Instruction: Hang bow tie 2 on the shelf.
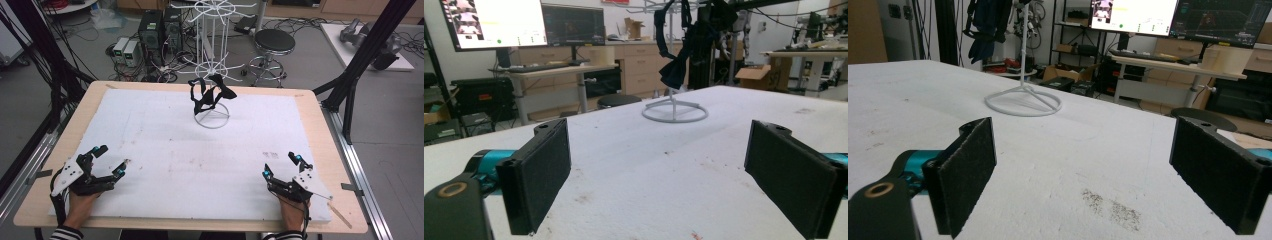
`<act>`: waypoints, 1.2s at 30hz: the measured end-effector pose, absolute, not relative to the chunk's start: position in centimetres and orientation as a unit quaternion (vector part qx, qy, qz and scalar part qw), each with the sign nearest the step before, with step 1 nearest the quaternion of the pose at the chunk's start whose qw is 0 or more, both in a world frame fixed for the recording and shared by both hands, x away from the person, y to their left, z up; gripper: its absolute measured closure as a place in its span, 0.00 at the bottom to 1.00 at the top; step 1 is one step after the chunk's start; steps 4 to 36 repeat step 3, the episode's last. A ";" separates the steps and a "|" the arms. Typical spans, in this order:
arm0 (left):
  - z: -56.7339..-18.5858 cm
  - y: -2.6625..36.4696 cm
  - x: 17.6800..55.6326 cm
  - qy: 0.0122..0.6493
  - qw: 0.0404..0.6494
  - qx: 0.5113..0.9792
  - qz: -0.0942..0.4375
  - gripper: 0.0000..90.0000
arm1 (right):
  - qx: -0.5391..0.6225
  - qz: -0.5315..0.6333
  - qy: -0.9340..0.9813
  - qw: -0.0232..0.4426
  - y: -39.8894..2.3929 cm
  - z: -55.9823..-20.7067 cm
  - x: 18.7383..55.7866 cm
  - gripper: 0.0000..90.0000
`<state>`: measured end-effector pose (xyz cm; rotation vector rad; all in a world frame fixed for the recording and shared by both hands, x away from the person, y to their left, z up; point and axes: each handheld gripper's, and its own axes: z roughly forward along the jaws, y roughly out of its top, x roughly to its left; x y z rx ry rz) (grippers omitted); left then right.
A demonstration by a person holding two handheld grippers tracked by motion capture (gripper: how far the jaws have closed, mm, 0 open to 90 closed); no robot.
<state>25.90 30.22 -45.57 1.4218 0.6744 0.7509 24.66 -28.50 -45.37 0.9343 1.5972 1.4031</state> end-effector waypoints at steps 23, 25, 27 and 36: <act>-45.6 30.2 25.9 0.299 0.642 0.624 0.330 0.13 | 0.369 0.555 0.630 0.400 -28.5 -45.4 24.6 0.12; -45.6 30.2 25.9 0.299 0.642 0.624 0.330 0.13 | 0.369 0.555 0.630 0.400 -28.5 -45.4 24.6 0.12; -45.6 30.2 25.9 0.299 0.642 0.624 0.330 0.13 | 0.369 0.555 0.630 0.400 -28.5 -45.4 24.6 0.12; -45.6 30.2 25.9 0.299 0.642 0.624 0.330 0.13 | 0.369 0.555 0.630 0.400 -28.5 -45.4 24.6 0.12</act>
